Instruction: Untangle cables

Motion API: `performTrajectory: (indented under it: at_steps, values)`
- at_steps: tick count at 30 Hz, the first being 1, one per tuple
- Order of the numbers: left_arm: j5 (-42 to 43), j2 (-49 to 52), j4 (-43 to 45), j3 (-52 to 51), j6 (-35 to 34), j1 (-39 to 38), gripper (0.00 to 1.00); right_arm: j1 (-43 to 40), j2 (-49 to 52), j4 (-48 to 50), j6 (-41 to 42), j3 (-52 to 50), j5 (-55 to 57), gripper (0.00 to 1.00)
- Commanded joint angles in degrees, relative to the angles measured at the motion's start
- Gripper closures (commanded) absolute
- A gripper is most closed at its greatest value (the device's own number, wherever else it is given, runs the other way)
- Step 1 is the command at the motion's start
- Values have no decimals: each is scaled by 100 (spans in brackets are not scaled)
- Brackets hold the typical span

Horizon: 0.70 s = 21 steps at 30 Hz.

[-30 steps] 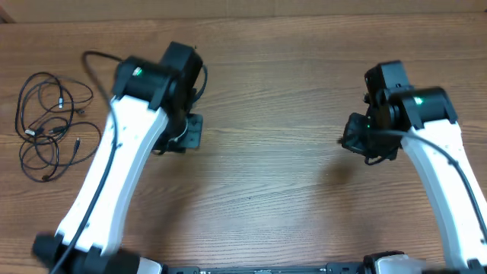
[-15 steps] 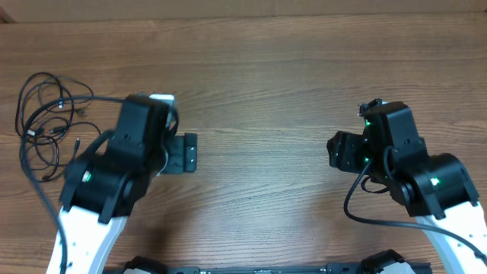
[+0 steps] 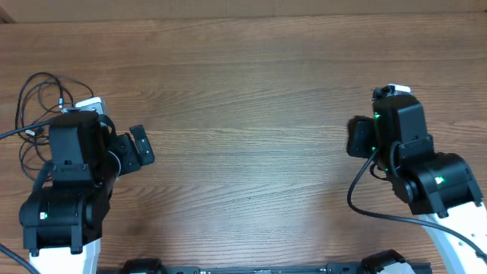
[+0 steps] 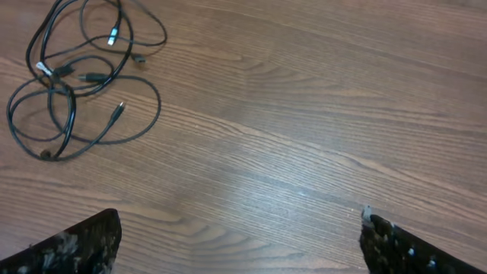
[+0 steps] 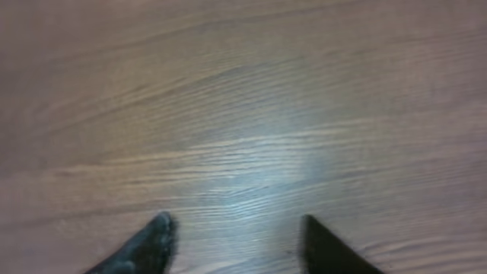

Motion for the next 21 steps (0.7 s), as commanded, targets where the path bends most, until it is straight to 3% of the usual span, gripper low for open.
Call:
performTrajectory:
  at_steps: [1, 3, 4, 13, 15, 16, 17, 18, 21]
  values:
    - [201, -118, 4, -24, 111, 59, 0, -304, -133, -164, -247, -26, -223, 70]
    - [219, -221, -83, -24, 129, 57, 0, -393, -319, -323, -245, -26, -221, 91]
    - [225, -304, -153, -24, 131, 57, 0, -417, -435, -396, -247, -26, -221, 96]
    - [291, -1650, -238, -527, 426, 57, 1, -417, -1993, -935, -247, -31, -59, 96]
    - [236, -1961, -162, -761, 398, 57, 3, -417, -2201, -962, -245, -31, -48, 81]
    - [238, -2105, -136, -870, 323, 57, 0, -417, -2312, -981, -245, -31, -50, 46]
    - [238, -2140, -129, -898, 295, 57, 0, -417, -2350, -1003, -243, -31, -52, 27]
    - [243, -2175, -136, -925, 249, 57, 0, -417, -2396, -1062, -243, -31, -50, 0]
    - [273, -2175, -155, -935, 170, 57, 1, -417, -2402, -1248, -245, -31, -50, 0]
